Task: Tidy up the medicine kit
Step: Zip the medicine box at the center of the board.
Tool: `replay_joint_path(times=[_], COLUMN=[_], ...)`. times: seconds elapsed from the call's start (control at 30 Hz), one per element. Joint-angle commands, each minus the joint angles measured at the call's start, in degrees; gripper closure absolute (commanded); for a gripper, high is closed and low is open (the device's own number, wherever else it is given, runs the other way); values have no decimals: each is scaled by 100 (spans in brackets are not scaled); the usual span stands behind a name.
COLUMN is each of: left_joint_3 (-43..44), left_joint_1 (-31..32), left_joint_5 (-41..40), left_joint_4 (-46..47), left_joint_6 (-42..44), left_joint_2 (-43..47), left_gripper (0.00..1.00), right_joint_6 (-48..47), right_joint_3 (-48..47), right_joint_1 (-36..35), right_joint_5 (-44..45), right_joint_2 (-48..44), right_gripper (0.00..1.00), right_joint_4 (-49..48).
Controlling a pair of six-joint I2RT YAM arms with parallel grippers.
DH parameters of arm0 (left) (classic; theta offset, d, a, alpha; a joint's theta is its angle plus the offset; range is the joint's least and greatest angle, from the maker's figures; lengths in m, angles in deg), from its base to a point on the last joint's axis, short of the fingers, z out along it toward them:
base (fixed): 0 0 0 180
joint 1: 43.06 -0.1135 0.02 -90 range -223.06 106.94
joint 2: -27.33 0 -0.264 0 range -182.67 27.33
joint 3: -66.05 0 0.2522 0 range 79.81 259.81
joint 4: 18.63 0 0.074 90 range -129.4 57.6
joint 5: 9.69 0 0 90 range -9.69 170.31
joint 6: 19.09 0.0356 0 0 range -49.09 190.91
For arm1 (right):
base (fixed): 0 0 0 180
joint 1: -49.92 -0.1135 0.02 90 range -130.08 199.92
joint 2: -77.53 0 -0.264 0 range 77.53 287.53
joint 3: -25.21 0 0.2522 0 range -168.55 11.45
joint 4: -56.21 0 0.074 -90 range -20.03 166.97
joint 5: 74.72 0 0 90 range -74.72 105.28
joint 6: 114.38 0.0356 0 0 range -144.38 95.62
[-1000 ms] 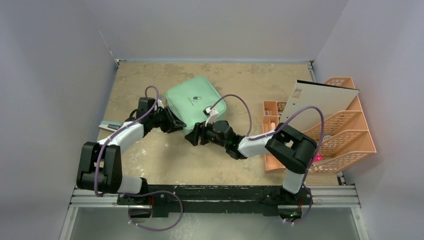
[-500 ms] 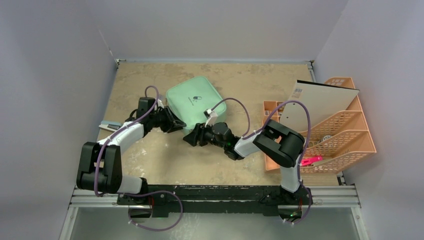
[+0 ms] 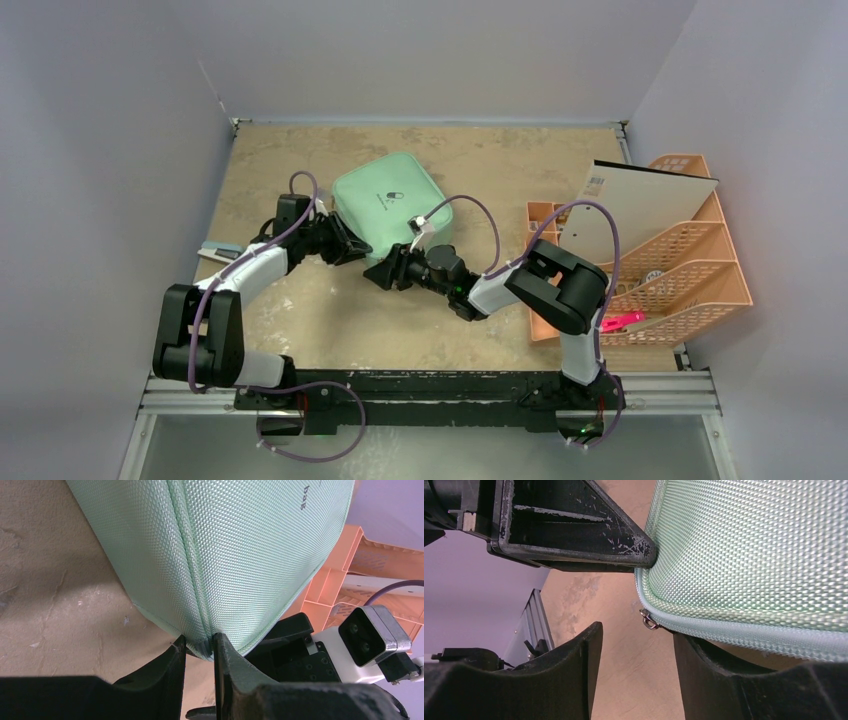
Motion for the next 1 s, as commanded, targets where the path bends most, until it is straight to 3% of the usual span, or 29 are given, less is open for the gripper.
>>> replay_joint_path(times=[0.0,0.47,0.63,0.83,0.97], left_joint_3=[-28,-36,-36,-32,106], left_joint_1=[104,130,157,166,161], left_joint_5=[-83,-140,-161,-214,-226], left_joint_4=[-177,-282,-269,-282,-448], left_joint_6=[198,236,210,207,383], left_joint_2=[55,91,103,177,259], left_gripper=[78,78,78,78,77], right_joint_6=[-25,131,219,331,869], right_joint_3=[-38,-87,-95,4,12], right_joint_1=[52,53,48,61,111], right_joint_5=[347,835,974,978,862], right_joint_2=[-114,-81,-102,-389,-647], right_gripper=[44,59,74,99,100], right_joint_4=[-763,-536,-495,-269,286])
